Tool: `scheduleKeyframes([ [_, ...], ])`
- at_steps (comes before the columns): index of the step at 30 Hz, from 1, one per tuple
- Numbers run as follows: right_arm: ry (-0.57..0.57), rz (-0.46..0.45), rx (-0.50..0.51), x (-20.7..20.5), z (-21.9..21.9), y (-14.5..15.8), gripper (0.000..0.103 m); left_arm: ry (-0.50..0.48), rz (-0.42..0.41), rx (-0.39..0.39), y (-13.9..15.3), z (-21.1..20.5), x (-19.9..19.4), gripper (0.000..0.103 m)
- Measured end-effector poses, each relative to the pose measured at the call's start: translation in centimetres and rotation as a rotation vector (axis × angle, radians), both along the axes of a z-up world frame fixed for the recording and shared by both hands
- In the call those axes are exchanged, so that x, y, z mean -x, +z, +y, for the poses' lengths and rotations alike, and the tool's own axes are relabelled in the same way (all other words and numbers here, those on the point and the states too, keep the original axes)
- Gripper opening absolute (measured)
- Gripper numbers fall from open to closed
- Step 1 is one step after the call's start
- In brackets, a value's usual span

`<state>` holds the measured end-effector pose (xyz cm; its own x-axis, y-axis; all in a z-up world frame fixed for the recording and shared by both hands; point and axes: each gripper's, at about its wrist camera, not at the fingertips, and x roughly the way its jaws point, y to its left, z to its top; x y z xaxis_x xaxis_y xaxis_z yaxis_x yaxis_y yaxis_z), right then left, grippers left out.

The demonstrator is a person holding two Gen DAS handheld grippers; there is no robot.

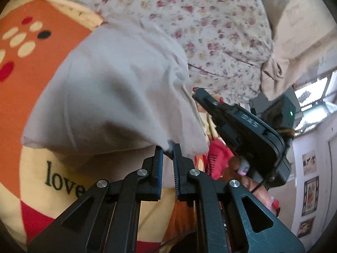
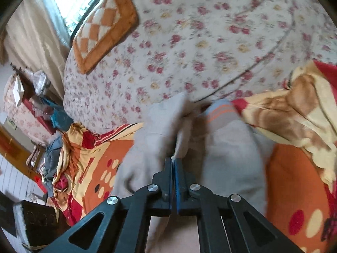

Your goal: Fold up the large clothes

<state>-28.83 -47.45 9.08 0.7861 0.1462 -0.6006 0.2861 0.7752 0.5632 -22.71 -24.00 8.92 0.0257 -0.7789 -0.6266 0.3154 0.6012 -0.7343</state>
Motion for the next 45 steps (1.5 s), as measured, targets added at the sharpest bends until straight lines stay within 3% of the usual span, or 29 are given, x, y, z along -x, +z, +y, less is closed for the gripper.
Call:
scheduleKeyframes([
  [3,0.003,-0.054,-0.102,0.1,-1.5,-0.8,0.003,0.006,0.006,-0.003,-0.6,0.7,-0.2,0.008],
  [4,0.017,-0.060,-0.123,-0.2,-1.5,-0.9,0.008,0.002,0.000,0.008,-0.5,1.1,-0.2,0.008],
  [6,0.054,-0.068,-0.127,-1.0,-0.9,-0.5,0.027,-0.001,-0.010,0.019,-0.4,1.6,-0.1,0.008],
  [8,0.077,-0.063,-0.132,-2.2,-0.1,-0.6,0.061,0.004,-0.016,0.026,-0.3,2.0,-0.2,0.008],
  [9,0.083,-0.055,-0.135,-2.7,0.2,-0.8,0.065,0.003,-0.016,0.030,-0.4,2.2,-0.2,0.008],
  [14,0.077,0.025,-0.120,-5.4,0.8,-2.9,0.068,0.010,0.014,0.011,-1.4,2.4,-0.8,0.008],
  [17,0.073,0.046,-0.108,-6.0,0.9,-3.5,0.068,0.022,0.056,0.009,-2.3,2.7,-1.3,0.016],
  [20,0.043,-0.005,-0.087,-4.8,0.5,-2.2,0.068,0.024,0.067,0.033,-2.3,3.2,-1.3,0.017],
  [21,0.034,-0.026,-0.079,-4.5,0.2,-1.5,0.069,0.027,0.059,0.040,-2.1,3.2,-1.2,0.023],
  [22,0.017,-0.041,-0.068,-4.2,-0.2,-1.0,0.077,0.032,0.055,0.055,-1.8,3.3,-1.1,0.029],
  [24,-0.002,-0.057,-0.071,-4.3,-0.9,-0.7,0.086,0.048,0.076,0.104,-1.6,3.4,-0.9,0.066],
  [25,0.012,-0.051,-0.088,-4.7,-1.1,-1.0,0.086,0.058,0.085,0.129,-1.6,3.4,-0.9,0.071],
  [28,0.089,0.015,-0.159,-6.7,-0.8,-2.9,0.086,0.064,0.076,0.105,-1.5,2.7,-0.8,0.073],
  [30,0.157,0.030,-0.149,-7.8,0.3,-3.5,0.086,0.062,0.086,0.080,-2.0,2.2,-0.9,0.073],
  [31,0.173,0.033,-0.121,-8.1,0.8,-3.5,0.082,0.070,0.092,0.067,-2.3,2.1,-1.0,0.073],
  [32,0.186,0.034,-0.096,-8.2,1.2,-3.5,0.068,0.080,0.094,0.057,-2.7,2.1,-1.2,0.073],
  [35,0.192,0.034,-0.059,-8.1,1.4,-3.6,0.046,0.124,0.107,0.054,-3.5,2.0,-1.8,0.073],
  [38,0.185,0.023,-0.038,-7.5,1.5,-3.8,0.033,0.153,0.119,0.081,-4.2,1.7,-2.5,0.072],
  [41,0.166,0.016,0.036,-6.9,2.4,-3.2,0.025,0.115,0.108,0.042,-4.5,0.7,-2.9,0.029],
  [45,0.149,0.006,0.140,-6.1,3.8,-1.5,0.019,0.090,0.024,0.030,-3.2,0.8,-2.2,0.016],
])
